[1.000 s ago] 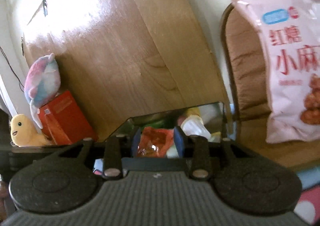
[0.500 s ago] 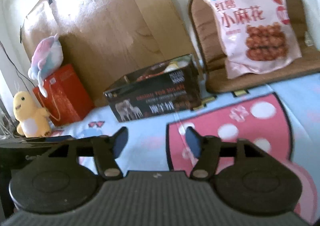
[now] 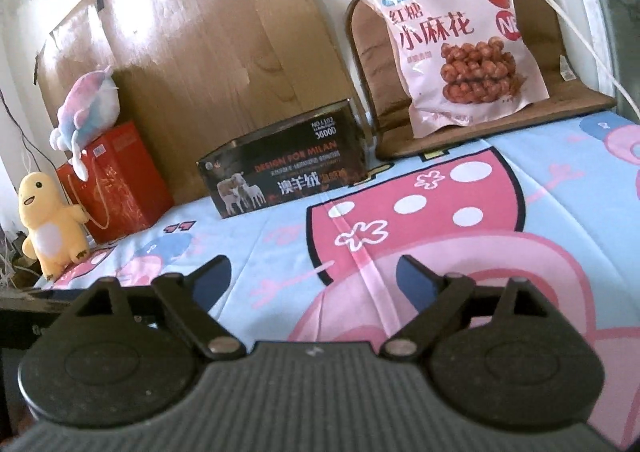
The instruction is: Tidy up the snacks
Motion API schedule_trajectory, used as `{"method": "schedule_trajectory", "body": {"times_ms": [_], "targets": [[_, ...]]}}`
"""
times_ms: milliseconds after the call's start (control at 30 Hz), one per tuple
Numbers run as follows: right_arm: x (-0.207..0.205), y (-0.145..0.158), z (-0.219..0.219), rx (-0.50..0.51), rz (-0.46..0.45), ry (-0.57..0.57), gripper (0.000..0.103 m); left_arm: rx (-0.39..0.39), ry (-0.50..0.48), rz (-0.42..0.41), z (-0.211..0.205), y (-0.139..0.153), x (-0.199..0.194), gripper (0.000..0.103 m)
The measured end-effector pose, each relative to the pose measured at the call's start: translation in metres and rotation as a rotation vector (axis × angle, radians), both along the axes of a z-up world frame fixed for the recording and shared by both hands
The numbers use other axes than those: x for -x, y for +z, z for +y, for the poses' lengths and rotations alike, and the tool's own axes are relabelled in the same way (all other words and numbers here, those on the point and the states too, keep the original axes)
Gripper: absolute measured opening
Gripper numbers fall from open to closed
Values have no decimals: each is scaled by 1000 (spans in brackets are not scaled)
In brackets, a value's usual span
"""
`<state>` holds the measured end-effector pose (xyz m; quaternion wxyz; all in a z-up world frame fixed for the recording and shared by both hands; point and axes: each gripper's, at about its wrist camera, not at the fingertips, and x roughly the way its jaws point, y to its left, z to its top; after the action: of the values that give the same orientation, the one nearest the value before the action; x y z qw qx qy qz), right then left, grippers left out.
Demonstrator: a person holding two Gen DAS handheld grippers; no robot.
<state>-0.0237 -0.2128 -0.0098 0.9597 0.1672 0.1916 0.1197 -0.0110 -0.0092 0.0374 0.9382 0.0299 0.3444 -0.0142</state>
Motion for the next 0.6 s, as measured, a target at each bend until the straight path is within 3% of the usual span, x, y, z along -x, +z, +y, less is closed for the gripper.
{"method": "schedule_trajectory", "body": {"times_ms": [233, 600], "targets": [[4, 1, 10, 60, -27, 33, 92, -13, 24, 19, 0, -6, -2, 103], [2, 1, 9, 52, -18, 47, 93, -39, 54, 25, 4, -11, -6, 103]]}}
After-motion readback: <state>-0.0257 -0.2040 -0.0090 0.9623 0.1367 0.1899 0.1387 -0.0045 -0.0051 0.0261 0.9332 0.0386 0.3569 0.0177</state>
